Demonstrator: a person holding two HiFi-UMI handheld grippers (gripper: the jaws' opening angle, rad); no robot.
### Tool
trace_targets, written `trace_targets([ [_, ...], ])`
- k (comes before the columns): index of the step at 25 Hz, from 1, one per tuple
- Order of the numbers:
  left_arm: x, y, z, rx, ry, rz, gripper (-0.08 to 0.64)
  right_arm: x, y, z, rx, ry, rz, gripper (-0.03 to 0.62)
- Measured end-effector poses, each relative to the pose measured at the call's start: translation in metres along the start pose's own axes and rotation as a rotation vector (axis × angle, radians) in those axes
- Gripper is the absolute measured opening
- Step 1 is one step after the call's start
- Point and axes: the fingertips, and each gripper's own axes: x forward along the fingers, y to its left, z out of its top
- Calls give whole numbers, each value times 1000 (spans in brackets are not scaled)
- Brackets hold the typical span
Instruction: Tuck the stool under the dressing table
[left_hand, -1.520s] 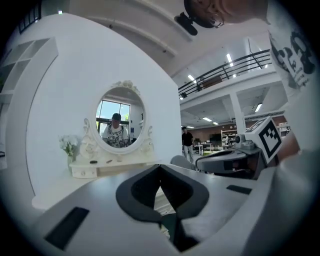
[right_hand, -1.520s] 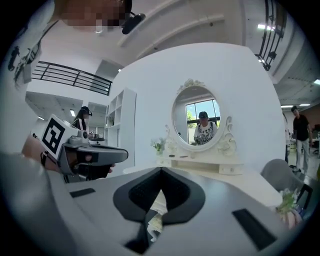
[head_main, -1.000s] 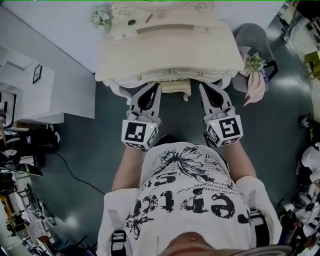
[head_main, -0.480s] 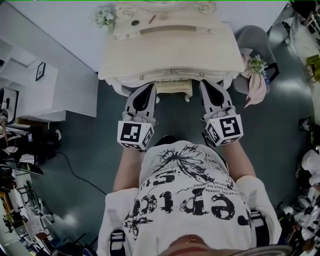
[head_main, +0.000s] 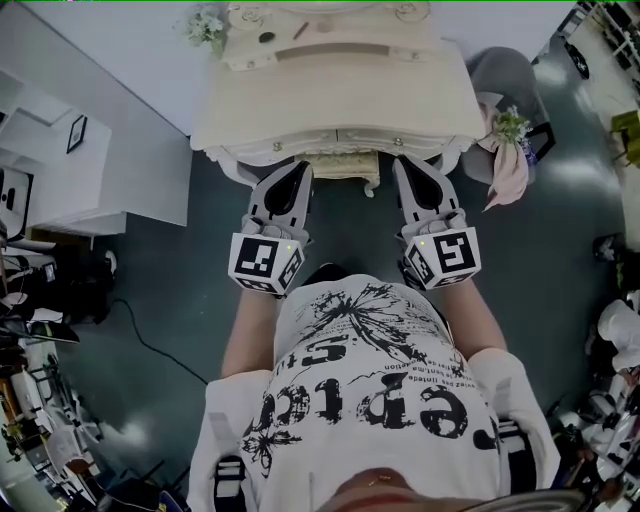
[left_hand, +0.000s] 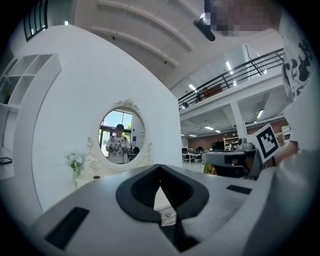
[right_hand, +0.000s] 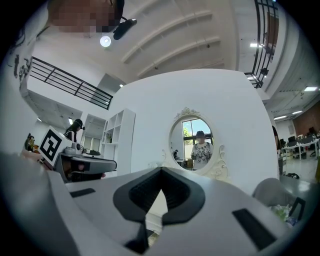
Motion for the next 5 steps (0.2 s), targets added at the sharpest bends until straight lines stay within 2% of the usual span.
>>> trace_targets([
  [5, 2, -7, -1, -3, 1, -3, 20, -4, -1, -3, -6, 14, 11, 17],
])
